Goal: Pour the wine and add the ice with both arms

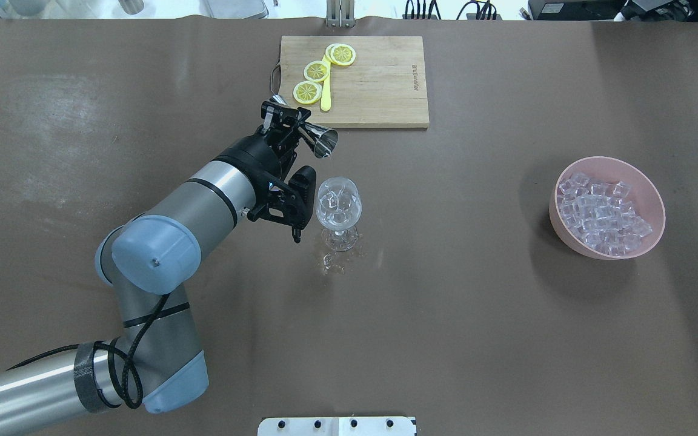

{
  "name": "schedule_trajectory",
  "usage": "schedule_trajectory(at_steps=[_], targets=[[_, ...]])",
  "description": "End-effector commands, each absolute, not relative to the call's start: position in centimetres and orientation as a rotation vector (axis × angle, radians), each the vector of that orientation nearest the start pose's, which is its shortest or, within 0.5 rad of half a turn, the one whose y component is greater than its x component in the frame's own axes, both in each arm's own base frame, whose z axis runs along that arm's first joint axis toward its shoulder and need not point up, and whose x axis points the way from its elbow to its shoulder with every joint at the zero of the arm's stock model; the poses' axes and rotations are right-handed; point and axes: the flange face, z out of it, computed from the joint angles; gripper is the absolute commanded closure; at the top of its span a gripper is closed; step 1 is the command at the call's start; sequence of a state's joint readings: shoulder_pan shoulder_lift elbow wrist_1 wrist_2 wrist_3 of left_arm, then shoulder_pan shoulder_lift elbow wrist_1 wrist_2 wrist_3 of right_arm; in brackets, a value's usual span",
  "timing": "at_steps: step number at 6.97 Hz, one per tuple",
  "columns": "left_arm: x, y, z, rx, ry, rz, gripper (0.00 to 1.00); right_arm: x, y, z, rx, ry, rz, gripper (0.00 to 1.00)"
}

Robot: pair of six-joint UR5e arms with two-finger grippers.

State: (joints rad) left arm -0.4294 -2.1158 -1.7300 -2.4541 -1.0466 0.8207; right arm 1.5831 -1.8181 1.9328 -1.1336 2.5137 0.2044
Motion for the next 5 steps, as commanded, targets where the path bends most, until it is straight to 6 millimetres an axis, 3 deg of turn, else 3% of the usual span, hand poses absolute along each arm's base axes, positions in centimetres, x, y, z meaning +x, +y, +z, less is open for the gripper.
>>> schedule_trajectory(at_steps=[1,2,4,5], targets=[[48.1,-40.0,16.5,1.705,-0.148,1.097,1.0,5.7,-40.0,52.7,0.408,-0.968,-0.05,0.0],[48.6,-38.9,16.5,1.707,-0.152,1.09,1.0,5.7,-40.0,52.7,0.409,-0.968,-0.049,0.0],[48.4,-38.7,16.5,1.708,-0.155,1.091,1.0,5.7,-40.0,52.7,0.408,-0.968,-0.048,0.0],[47.4,-38.1,15.3,1.744,-0.123,1.064,1.0,5.7,-40.0,52.7,0.408,-0.968,-0.048,0.0]])
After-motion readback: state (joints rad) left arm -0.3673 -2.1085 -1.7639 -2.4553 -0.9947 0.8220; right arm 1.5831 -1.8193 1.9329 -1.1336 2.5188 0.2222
